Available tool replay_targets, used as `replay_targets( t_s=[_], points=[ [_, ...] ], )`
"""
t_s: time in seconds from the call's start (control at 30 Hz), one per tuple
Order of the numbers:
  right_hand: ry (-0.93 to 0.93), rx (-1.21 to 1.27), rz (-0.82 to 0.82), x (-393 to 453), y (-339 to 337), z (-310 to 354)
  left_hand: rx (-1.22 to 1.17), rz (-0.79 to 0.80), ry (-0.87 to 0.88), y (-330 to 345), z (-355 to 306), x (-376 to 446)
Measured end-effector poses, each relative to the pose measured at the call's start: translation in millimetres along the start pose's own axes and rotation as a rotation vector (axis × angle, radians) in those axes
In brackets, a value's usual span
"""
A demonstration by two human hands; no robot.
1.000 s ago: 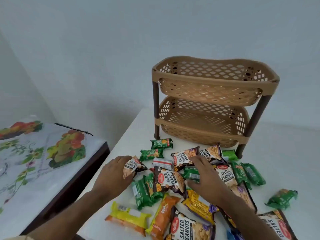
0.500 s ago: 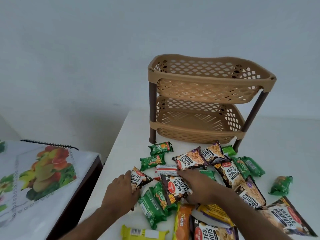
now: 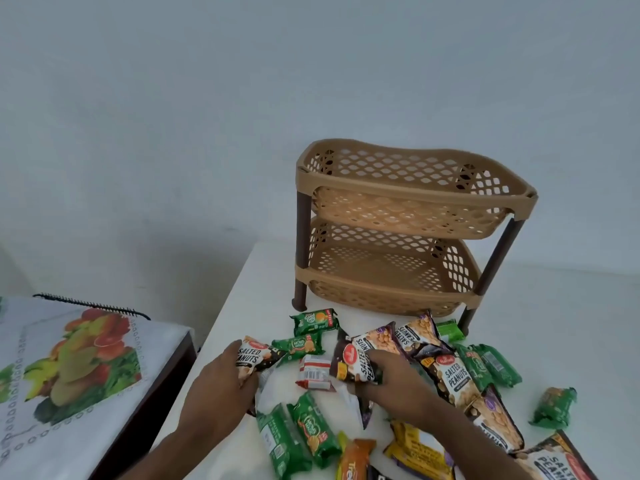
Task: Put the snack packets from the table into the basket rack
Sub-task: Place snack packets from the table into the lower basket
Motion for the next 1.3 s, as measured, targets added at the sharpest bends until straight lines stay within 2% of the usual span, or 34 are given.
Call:
replay_targets(
  t_s=[0.13, 0.23, 0.37, 0.6, 0.8, 0.97, 1.03, 1.13, 1.2, 1.3],
  points=[
    [-0.126, 0.289, -0.090, -7.5, -30.6, 15.1, -0.041, 0.036, 0.008, 1.7, -21.5, 6.6],
    [-0.121, 0.494, -0.248, -9.9, -57.9, 10.4, -0.096, 0.057, 0.030, 5.9, -44.2, 14.4],
    [-0.031, 0.560, -0.455, -7.5, -90.8, -7.7, -0.172, 0.026, 0.097, 8.3, -81.0, 31.1],
    [0.067, 0.416, -0.614, 13.0, -146.3, -11.9, -0.256, -0.053, 0.188, 8.6, -150.4, 83.5],
    [0.098, 0.265, -0.645, 50.9, -183.8, -4.8, -0.269, -0.105, 0.179, 0.2, -193.1, 149.1],
    [0.127, 0.159, -0.664, 84.1, -194.5, -3.3, -0.227, -0.104, 0.182, 11.4, -201.3, 184.7],
    [0.195, 0.105, -0.624, 96.9, -194.1, -6.8, -0.143, -0.080, 0.202, 21.2, -198.0, 192.3],
    [0.320, 0.058, -0.489, 116.6, -188.8, -15.8, -0.072, 0.035, 0.121, 27.6, -190.2, 211.5],
    [0.371, 0.015, -0.431, 126.8, -186.0, -20.6, -0.070, 0.045, 0.090, 25.9, -190.0, 229.8],
    [0.397, -0.046, -0.421, 138.9, -182.5, -20.8, -0.060, 0.063, 0.069, 27.9, -192.4, 256.8]
  ],
)
Point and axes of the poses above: each hand's wrist, its own x-axis towards the middle knuckle, its own y-axis out of the palm, z = x × y, the point moved 6 cm from there along x, towards the middle knuckle, and after that the axes turned 11 degrees about z, right-handed, at the moved point
